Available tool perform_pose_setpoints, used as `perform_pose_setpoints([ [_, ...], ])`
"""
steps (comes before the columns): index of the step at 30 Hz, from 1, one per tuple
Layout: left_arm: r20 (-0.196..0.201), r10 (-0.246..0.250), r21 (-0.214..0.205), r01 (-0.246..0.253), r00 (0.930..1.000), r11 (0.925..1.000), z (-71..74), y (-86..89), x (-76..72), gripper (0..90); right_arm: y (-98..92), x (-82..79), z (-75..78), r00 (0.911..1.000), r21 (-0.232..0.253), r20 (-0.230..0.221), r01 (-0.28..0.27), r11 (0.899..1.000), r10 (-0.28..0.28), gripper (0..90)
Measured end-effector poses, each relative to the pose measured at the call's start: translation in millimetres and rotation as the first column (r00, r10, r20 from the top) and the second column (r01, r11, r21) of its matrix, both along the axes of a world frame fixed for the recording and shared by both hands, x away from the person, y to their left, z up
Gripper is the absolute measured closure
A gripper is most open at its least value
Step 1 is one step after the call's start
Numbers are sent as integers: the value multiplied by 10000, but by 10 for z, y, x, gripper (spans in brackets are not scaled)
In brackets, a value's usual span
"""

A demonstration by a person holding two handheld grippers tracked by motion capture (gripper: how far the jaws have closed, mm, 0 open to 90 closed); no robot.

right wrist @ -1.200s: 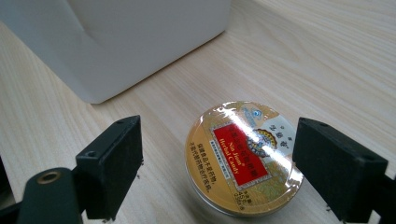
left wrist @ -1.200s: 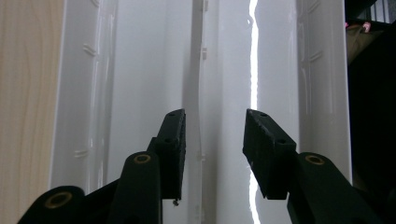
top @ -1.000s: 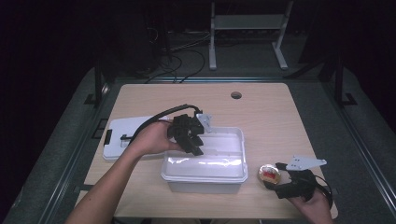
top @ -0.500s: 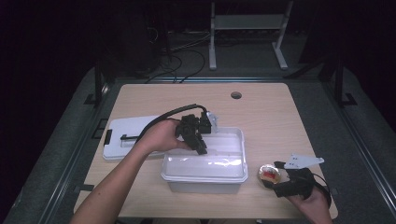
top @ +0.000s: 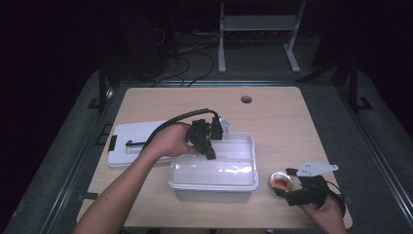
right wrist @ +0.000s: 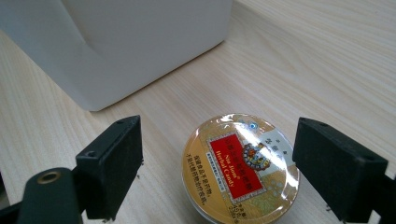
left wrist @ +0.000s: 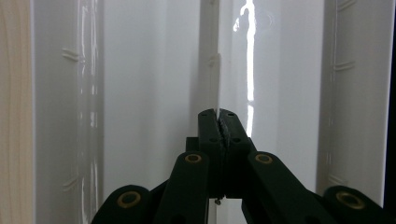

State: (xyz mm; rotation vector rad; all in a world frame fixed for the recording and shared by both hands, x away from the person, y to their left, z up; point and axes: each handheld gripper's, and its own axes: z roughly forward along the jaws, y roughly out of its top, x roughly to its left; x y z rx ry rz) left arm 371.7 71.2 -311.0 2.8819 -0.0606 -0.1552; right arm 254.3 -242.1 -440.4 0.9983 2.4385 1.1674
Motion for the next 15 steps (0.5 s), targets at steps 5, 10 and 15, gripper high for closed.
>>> perform_pose_setpoints([
  [5,6,115,-30,-115,9999,9999,20,2,3,895,-11,3,6,10000,12,51,17,10000,-17,155],
  [10,148,134,-3,-134,9998,9999,83,15,-24,895,-16,10,9,10000,35,91,32,10000,-33,155],
  [15,192,326,-738,-311,9993,9968,257,119,-47,895,0,18,7,10000,-19,93,-3,10000,3,155],
])
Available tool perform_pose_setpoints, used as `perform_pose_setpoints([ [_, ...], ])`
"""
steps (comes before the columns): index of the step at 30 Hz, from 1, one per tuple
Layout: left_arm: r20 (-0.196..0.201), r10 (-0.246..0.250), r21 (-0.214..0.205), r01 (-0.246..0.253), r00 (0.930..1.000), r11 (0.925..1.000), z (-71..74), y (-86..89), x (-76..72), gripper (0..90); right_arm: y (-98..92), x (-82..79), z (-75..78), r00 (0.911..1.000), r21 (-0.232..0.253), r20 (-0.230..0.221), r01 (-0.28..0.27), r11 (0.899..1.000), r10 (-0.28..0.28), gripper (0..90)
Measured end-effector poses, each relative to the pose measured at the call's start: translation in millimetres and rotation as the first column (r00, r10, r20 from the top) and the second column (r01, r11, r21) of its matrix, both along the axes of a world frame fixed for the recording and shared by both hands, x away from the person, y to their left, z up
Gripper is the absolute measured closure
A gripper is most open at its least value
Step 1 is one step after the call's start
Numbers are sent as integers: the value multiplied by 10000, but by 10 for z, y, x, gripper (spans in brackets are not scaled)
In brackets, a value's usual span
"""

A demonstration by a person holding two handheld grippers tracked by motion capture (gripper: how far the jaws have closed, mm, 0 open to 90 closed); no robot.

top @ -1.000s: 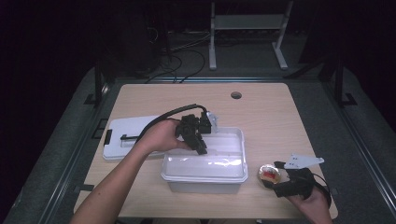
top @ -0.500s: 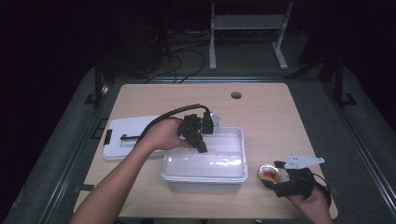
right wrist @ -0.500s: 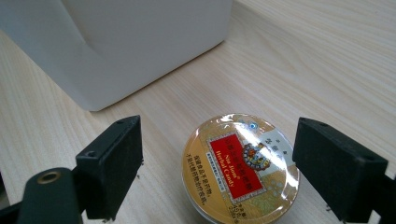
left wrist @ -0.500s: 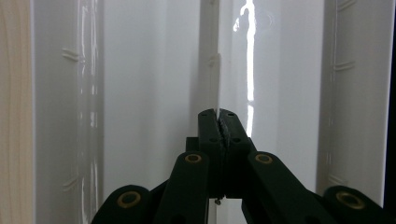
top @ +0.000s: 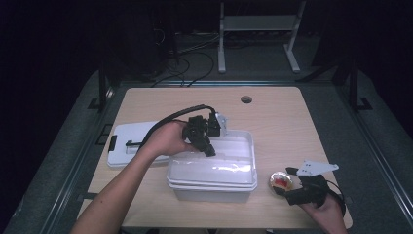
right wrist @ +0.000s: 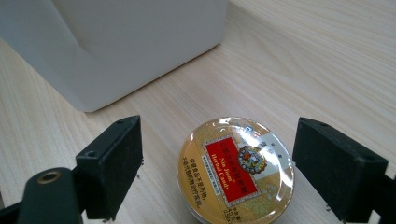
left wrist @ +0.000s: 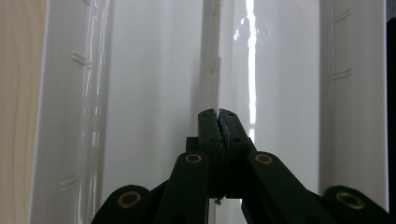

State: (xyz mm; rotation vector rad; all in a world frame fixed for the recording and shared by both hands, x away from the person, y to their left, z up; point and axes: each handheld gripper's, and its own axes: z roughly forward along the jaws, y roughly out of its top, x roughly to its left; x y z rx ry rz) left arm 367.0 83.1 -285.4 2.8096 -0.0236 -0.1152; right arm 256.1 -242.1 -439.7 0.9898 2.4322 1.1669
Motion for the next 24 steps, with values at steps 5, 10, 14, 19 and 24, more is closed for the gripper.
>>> perform_pose_setpoints([
  [5,663,108,-572,-70,9977,9983,344,208,-108,895,6,24,-9,10000,0,-31,58,10000,-58,155],
  [10,1118,556,-639,-486,9922,9968,573,517,-204,895,3,30,-16,10000,-36,-57,65,10000,-65,155],
  [14,1257,1004,-567,-938,9870,9940,646,811,-227,895,-8,24,-6,9999,62,45,115,9999,-115,155],
  [19,1338,1691,-526,-1634,9765,9852,682,1210,-251,895,-16,33,-25,9999,64,-37,156,9999,-156,155],
  [24,1440,2321,-615,-2254,9620,9723,712,1575,-265,894,-15,46,-49,9998,21,-126,173,9998,-173,155],
])
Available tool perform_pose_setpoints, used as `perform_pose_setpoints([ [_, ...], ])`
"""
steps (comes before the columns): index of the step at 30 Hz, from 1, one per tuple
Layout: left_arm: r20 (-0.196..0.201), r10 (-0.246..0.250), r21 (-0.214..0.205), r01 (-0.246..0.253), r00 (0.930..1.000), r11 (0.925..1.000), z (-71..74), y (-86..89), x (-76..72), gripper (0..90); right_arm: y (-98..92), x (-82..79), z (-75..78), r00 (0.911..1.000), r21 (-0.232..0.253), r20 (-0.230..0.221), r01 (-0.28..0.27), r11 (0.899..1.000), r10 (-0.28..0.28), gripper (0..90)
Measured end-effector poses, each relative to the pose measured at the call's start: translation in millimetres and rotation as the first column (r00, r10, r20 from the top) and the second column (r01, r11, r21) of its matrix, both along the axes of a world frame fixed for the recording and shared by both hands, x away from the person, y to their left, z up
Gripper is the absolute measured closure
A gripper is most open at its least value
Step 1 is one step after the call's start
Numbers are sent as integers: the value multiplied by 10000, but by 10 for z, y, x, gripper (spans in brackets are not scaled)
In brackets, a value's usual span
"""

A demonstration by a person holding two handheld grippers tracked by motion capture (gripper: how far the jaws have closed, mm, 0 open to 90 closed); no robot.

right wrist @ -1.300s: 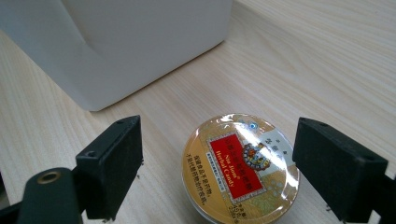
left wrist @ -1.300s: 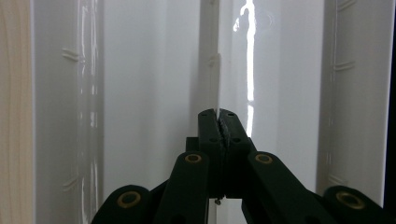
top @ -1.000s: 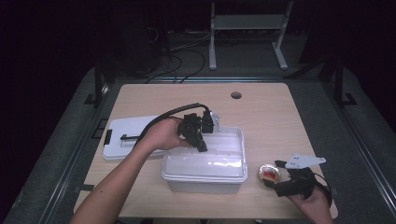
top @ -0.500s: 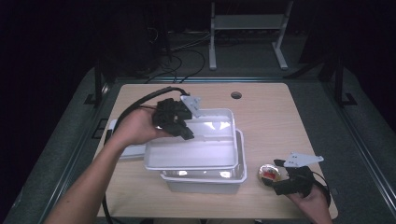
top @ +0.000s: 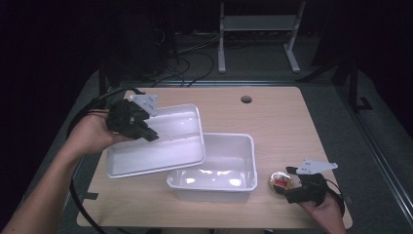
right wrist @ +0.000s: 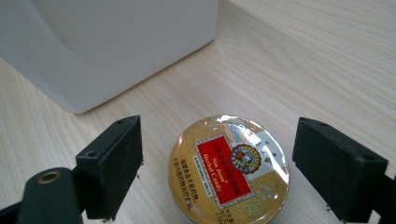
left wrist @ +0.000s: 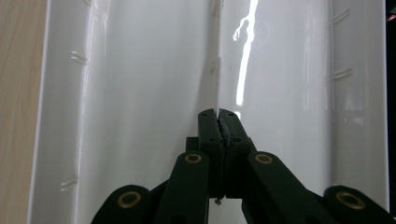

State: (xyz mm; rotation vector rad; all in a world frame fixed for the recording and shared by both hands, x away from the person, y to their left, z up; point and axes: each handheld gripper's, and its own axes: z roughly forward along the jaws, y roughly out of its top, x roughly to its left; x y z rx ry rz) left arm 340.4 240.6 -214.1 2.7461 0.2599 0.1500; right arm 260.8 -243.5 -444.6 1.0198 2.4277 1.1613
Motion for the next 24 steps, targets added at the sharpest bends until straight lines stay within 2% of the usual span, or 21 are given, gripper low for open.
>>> perform_pose_setpoints([
  [1,26,111,-17,-111,9999,9999,7,91,-17,894,4,3,-3,10000,-19,-12,5,10000,-5,155],
  [2,26,111,-17,-111,9999,9999,7,91,-17,894,5,2,-2,10000,-27,-7,9,10000,-9,155],
  [5,43,373,-67,-373,9993,9993,5,264,-60,895,7,-2,-3,10000,-38,4,29,10000,-29,155],
  [6,52,489,-69,-488,9988,9988,-12,386,-81,894,6,-6,-4,10000,-25,15,51,10000,-51,155],
  [9,-45,900,-73,-901,9959,9959,-66,585,-111,894,6,-6,4,9999,13,55,106,9999,-106,155],
  [11,-39,949,-62,-949,9955,9955,-79,632,-115,894,8,-4,11,9998,15,72,160,9999,-160,155],
  [12,-145,1201,-185,-1203,9927,9926,-130,770,-135,894,14,-4,20,9998,19,113,154,9999,-154,155],
  [16,-259,1424,-157,-1428,9895,9896,-204,904,-154,894,18,2,20,9999,-6,95,137,9999,-137,155],
  [19,-371,1619,-86,-1624,9861,9867,-344,1048,-187,894,13,8,19,9998,43,52,169,9998,-169,152],
  [23,-471,1642,-14,-1645,9853,9864,-447,1100,-208,894,22,10,15,9999,7,25,145,9999,-145,152],
  [24,-545,1715,-5,-1718,9837,9851,-516,1138,-221,894,23,5,16,9999,-23,55,136,9999,-136,152],
])
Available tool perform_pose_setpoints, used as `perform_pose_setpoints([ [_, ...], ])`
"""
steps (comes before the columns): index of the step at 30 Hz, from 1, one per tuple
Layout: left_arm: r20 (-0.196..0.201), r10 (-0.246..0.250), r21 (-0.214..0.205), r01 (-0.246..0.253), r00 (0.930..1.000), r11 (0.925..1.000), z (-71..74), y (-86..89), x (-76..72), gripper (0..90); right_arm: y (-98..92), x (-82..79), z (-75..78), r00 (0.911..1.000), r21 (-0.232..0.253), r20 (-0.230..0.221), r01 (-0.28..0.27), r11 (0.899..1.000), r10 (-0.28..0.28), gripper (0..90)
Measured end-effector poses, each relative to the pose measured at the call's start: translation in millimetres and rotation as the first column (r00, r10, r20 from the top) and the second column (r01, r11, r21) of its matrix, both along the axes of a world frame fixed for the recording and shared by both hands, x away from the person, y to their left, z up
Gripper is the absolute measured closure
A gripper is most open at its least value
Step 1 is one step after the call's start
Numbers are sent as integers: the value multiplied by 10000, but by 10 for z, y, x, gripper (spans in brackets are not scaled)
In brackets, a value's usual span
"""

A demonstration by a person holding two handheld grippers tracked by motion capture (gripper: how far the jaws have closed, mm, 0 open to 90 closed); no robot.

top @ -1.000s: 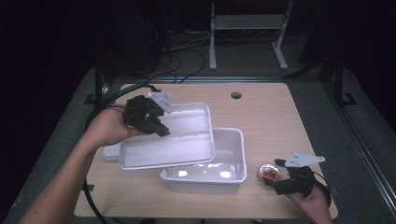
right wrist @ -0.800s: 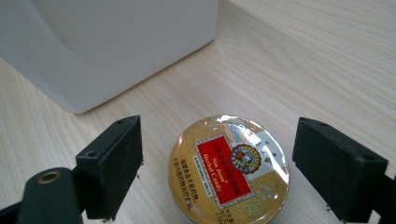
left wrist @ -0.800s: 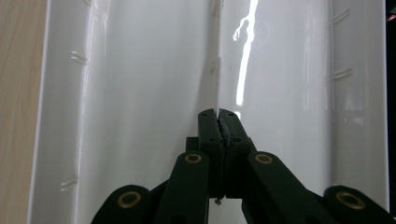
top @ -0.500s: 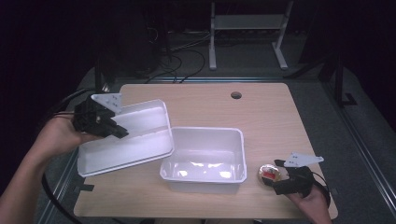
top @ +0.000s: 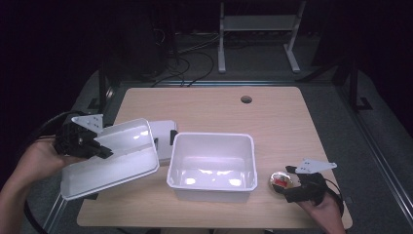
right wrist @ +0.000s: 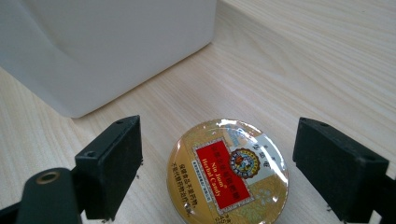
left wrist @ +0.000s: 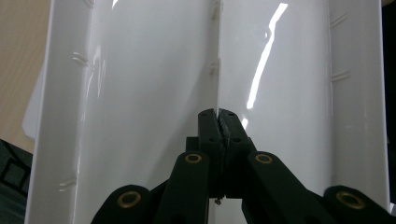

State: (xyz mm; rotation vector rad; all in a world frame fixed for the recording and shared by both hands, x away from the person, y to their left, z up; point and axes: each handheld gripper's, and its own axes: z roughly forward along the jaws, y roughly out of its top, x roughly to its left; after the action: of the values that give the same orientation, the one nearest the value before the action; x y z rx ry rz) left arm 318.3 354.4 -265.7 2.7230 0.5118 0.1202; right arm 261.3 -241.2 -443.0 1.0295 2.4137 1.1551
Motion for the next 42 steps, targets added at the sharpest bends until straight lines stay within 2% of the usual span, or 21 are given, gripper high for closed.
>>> perform_pose_setpoints([
  [4,-114,140,-81,-141,9998,9999,-100,51,-14,895,-7,-5,3,10000,8,13,13,10000,-13,152],
  [8,-365,49,34,-48,9993,10000,-301,49,-20,894,-8,-13,10,10000,19,41,11,10000,-11,152],
  [13,-675,-56,-109,49,9977,9999,-563,17,-27,895,-13,-14,12,10000,-2,51,12,10000,-12,152],
  [16,-889,-125,57,130,9960,9999,-750,-4,-25,895,-13,-15,12,10000,-24,40,21,10000,-21,152],
  [21,-1087,-333,-76,326,9935,9994,-930,-40,-39,895,-12,-12,6,10000,-66,25,25,10000,-24,152],
  [25,-1193,-489,-56,486,9917,9988,-998,-74,-46,895,-14,-20,9,10000,-48,29,38,10000,-37,152],
  [26,-1275,-664,-16,667,9896,9978,-1051,-108,-50,895,-15,-21,9,10000,-62,43,29,10000,-29,152],
  [29,-1464,-794,20,806,9860,9967,-1122,-147,-58,895,-12,-24,13,10000,-51,57,33,10000,-32,152],
  [32,-1500,-914,38,931,9844,9957,-1178,-168,-61,895,-10,-24,17,10000,-71,90,12,10000,-12,152],
  [35,-1542,-866,-25,872,9842,9962,-1209,-174,-56,895,-8,-27,17,10000,-91,87,-10,10000,11,152],
  [40,-1920,-1079,-46,1090,9754,9940,-1296,-214,-34,895,-11,-35,20,9999,-76,114,-2,10000,3,152],
  [42,-1918,-1056,4,1076,9757,9942,-1323,-227,-19,895,-6,-35,18,9999,-80,107,-11,10000,12,152],
])
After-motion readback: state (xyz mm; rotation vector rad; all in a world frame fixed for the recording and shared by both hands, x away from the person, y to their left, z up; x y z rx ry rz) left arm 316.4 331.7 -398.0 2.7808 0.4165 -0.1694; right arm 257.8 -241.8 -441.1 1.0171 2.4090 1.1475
